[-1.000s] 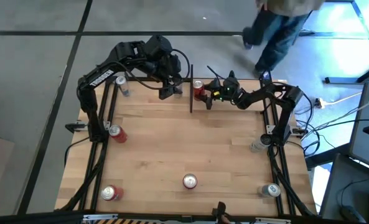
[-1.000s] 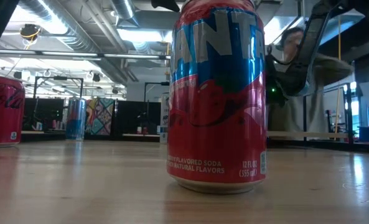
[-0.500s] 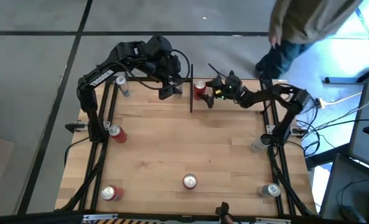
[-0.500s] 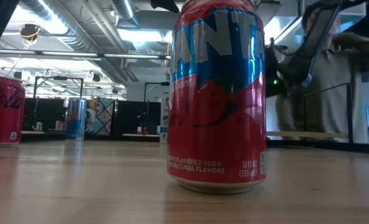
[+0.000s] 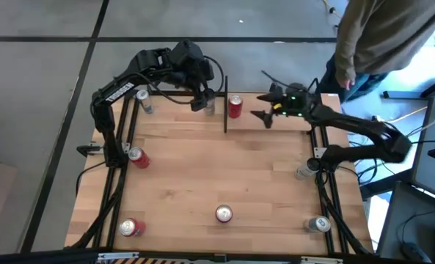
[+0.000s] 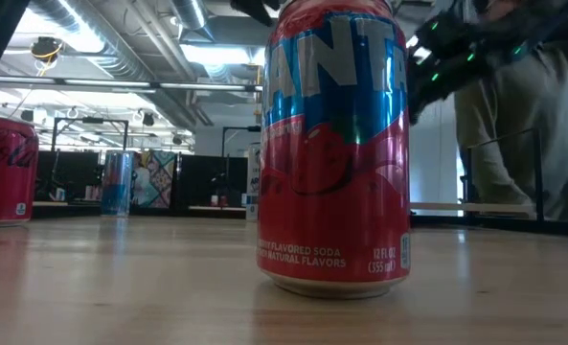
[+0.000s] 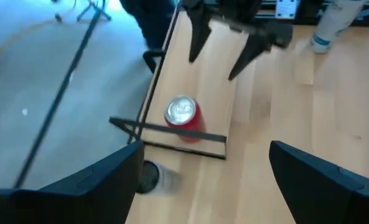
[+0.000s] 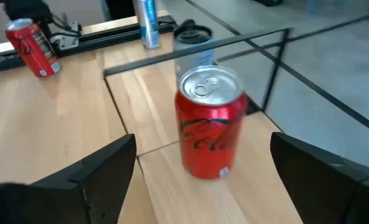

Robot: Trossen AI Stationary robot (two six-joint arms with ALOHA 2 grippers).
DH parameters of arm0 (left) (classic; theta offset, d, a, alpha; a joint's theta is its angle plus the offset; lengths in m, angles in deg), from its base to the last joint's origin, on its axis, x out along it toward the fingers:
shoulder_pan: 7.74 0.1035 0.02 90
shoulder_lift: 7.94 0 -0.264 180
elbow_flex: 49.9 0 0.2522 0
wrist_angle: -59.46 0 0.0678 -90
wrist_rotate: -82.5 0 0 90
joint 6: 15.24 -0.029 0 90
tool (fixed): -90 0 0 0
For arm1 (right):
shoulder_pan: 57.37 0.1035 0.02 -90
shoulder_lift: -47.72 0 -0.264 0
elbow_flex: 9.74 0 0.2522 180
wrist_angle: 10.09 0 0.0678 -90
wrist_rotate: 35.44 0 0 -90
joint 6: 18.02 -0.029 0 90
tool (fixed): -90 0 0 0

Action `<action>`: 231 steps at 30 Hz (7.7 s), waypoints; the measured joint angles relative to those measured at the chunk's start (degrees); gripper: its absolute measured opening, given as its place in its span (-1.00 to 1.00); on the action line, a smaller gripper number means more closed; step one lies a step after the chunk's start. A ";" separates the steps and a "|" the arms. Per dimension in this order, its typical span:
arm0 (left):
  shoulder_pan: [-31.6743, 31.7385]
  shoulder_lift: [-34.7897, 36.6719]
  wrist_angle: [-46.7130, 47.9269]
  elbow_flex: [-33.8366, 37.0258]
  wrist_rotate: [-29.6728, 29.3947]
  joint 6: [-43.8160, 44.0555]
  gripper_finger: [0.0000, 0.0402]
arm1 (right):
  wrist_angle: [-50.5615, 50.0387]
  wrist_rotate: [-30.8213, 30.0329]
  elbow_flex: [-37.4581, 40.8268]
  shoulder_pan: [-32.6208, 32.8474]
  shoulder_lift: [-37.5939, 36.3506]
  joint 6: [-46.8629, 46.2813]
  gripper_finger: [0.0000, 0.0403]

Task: Place canned beverage on shelf
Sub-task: Put the red-black soda can on the shelf aligned with other red-black soda can

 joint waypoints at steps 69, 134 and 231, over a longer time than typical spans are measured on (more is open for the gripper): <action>-15.65 41.12 12.26 85.38 3.89 40.63 0.67 | -21.00 -25.17 -1.54 41.97 -17.46 -30.13 0.79; -23.01 -23.54 4.23 12.22 2.50 34.65 0.28 | -38.39 -41.84 -8.95 59.32 -0.32 -28.75 0.79; -42.70 48.51 -28.85 68.70 -21.16 47.09 0.80 | -14.07 -7.11 -17.27 13.81 18.41 5.97 0.38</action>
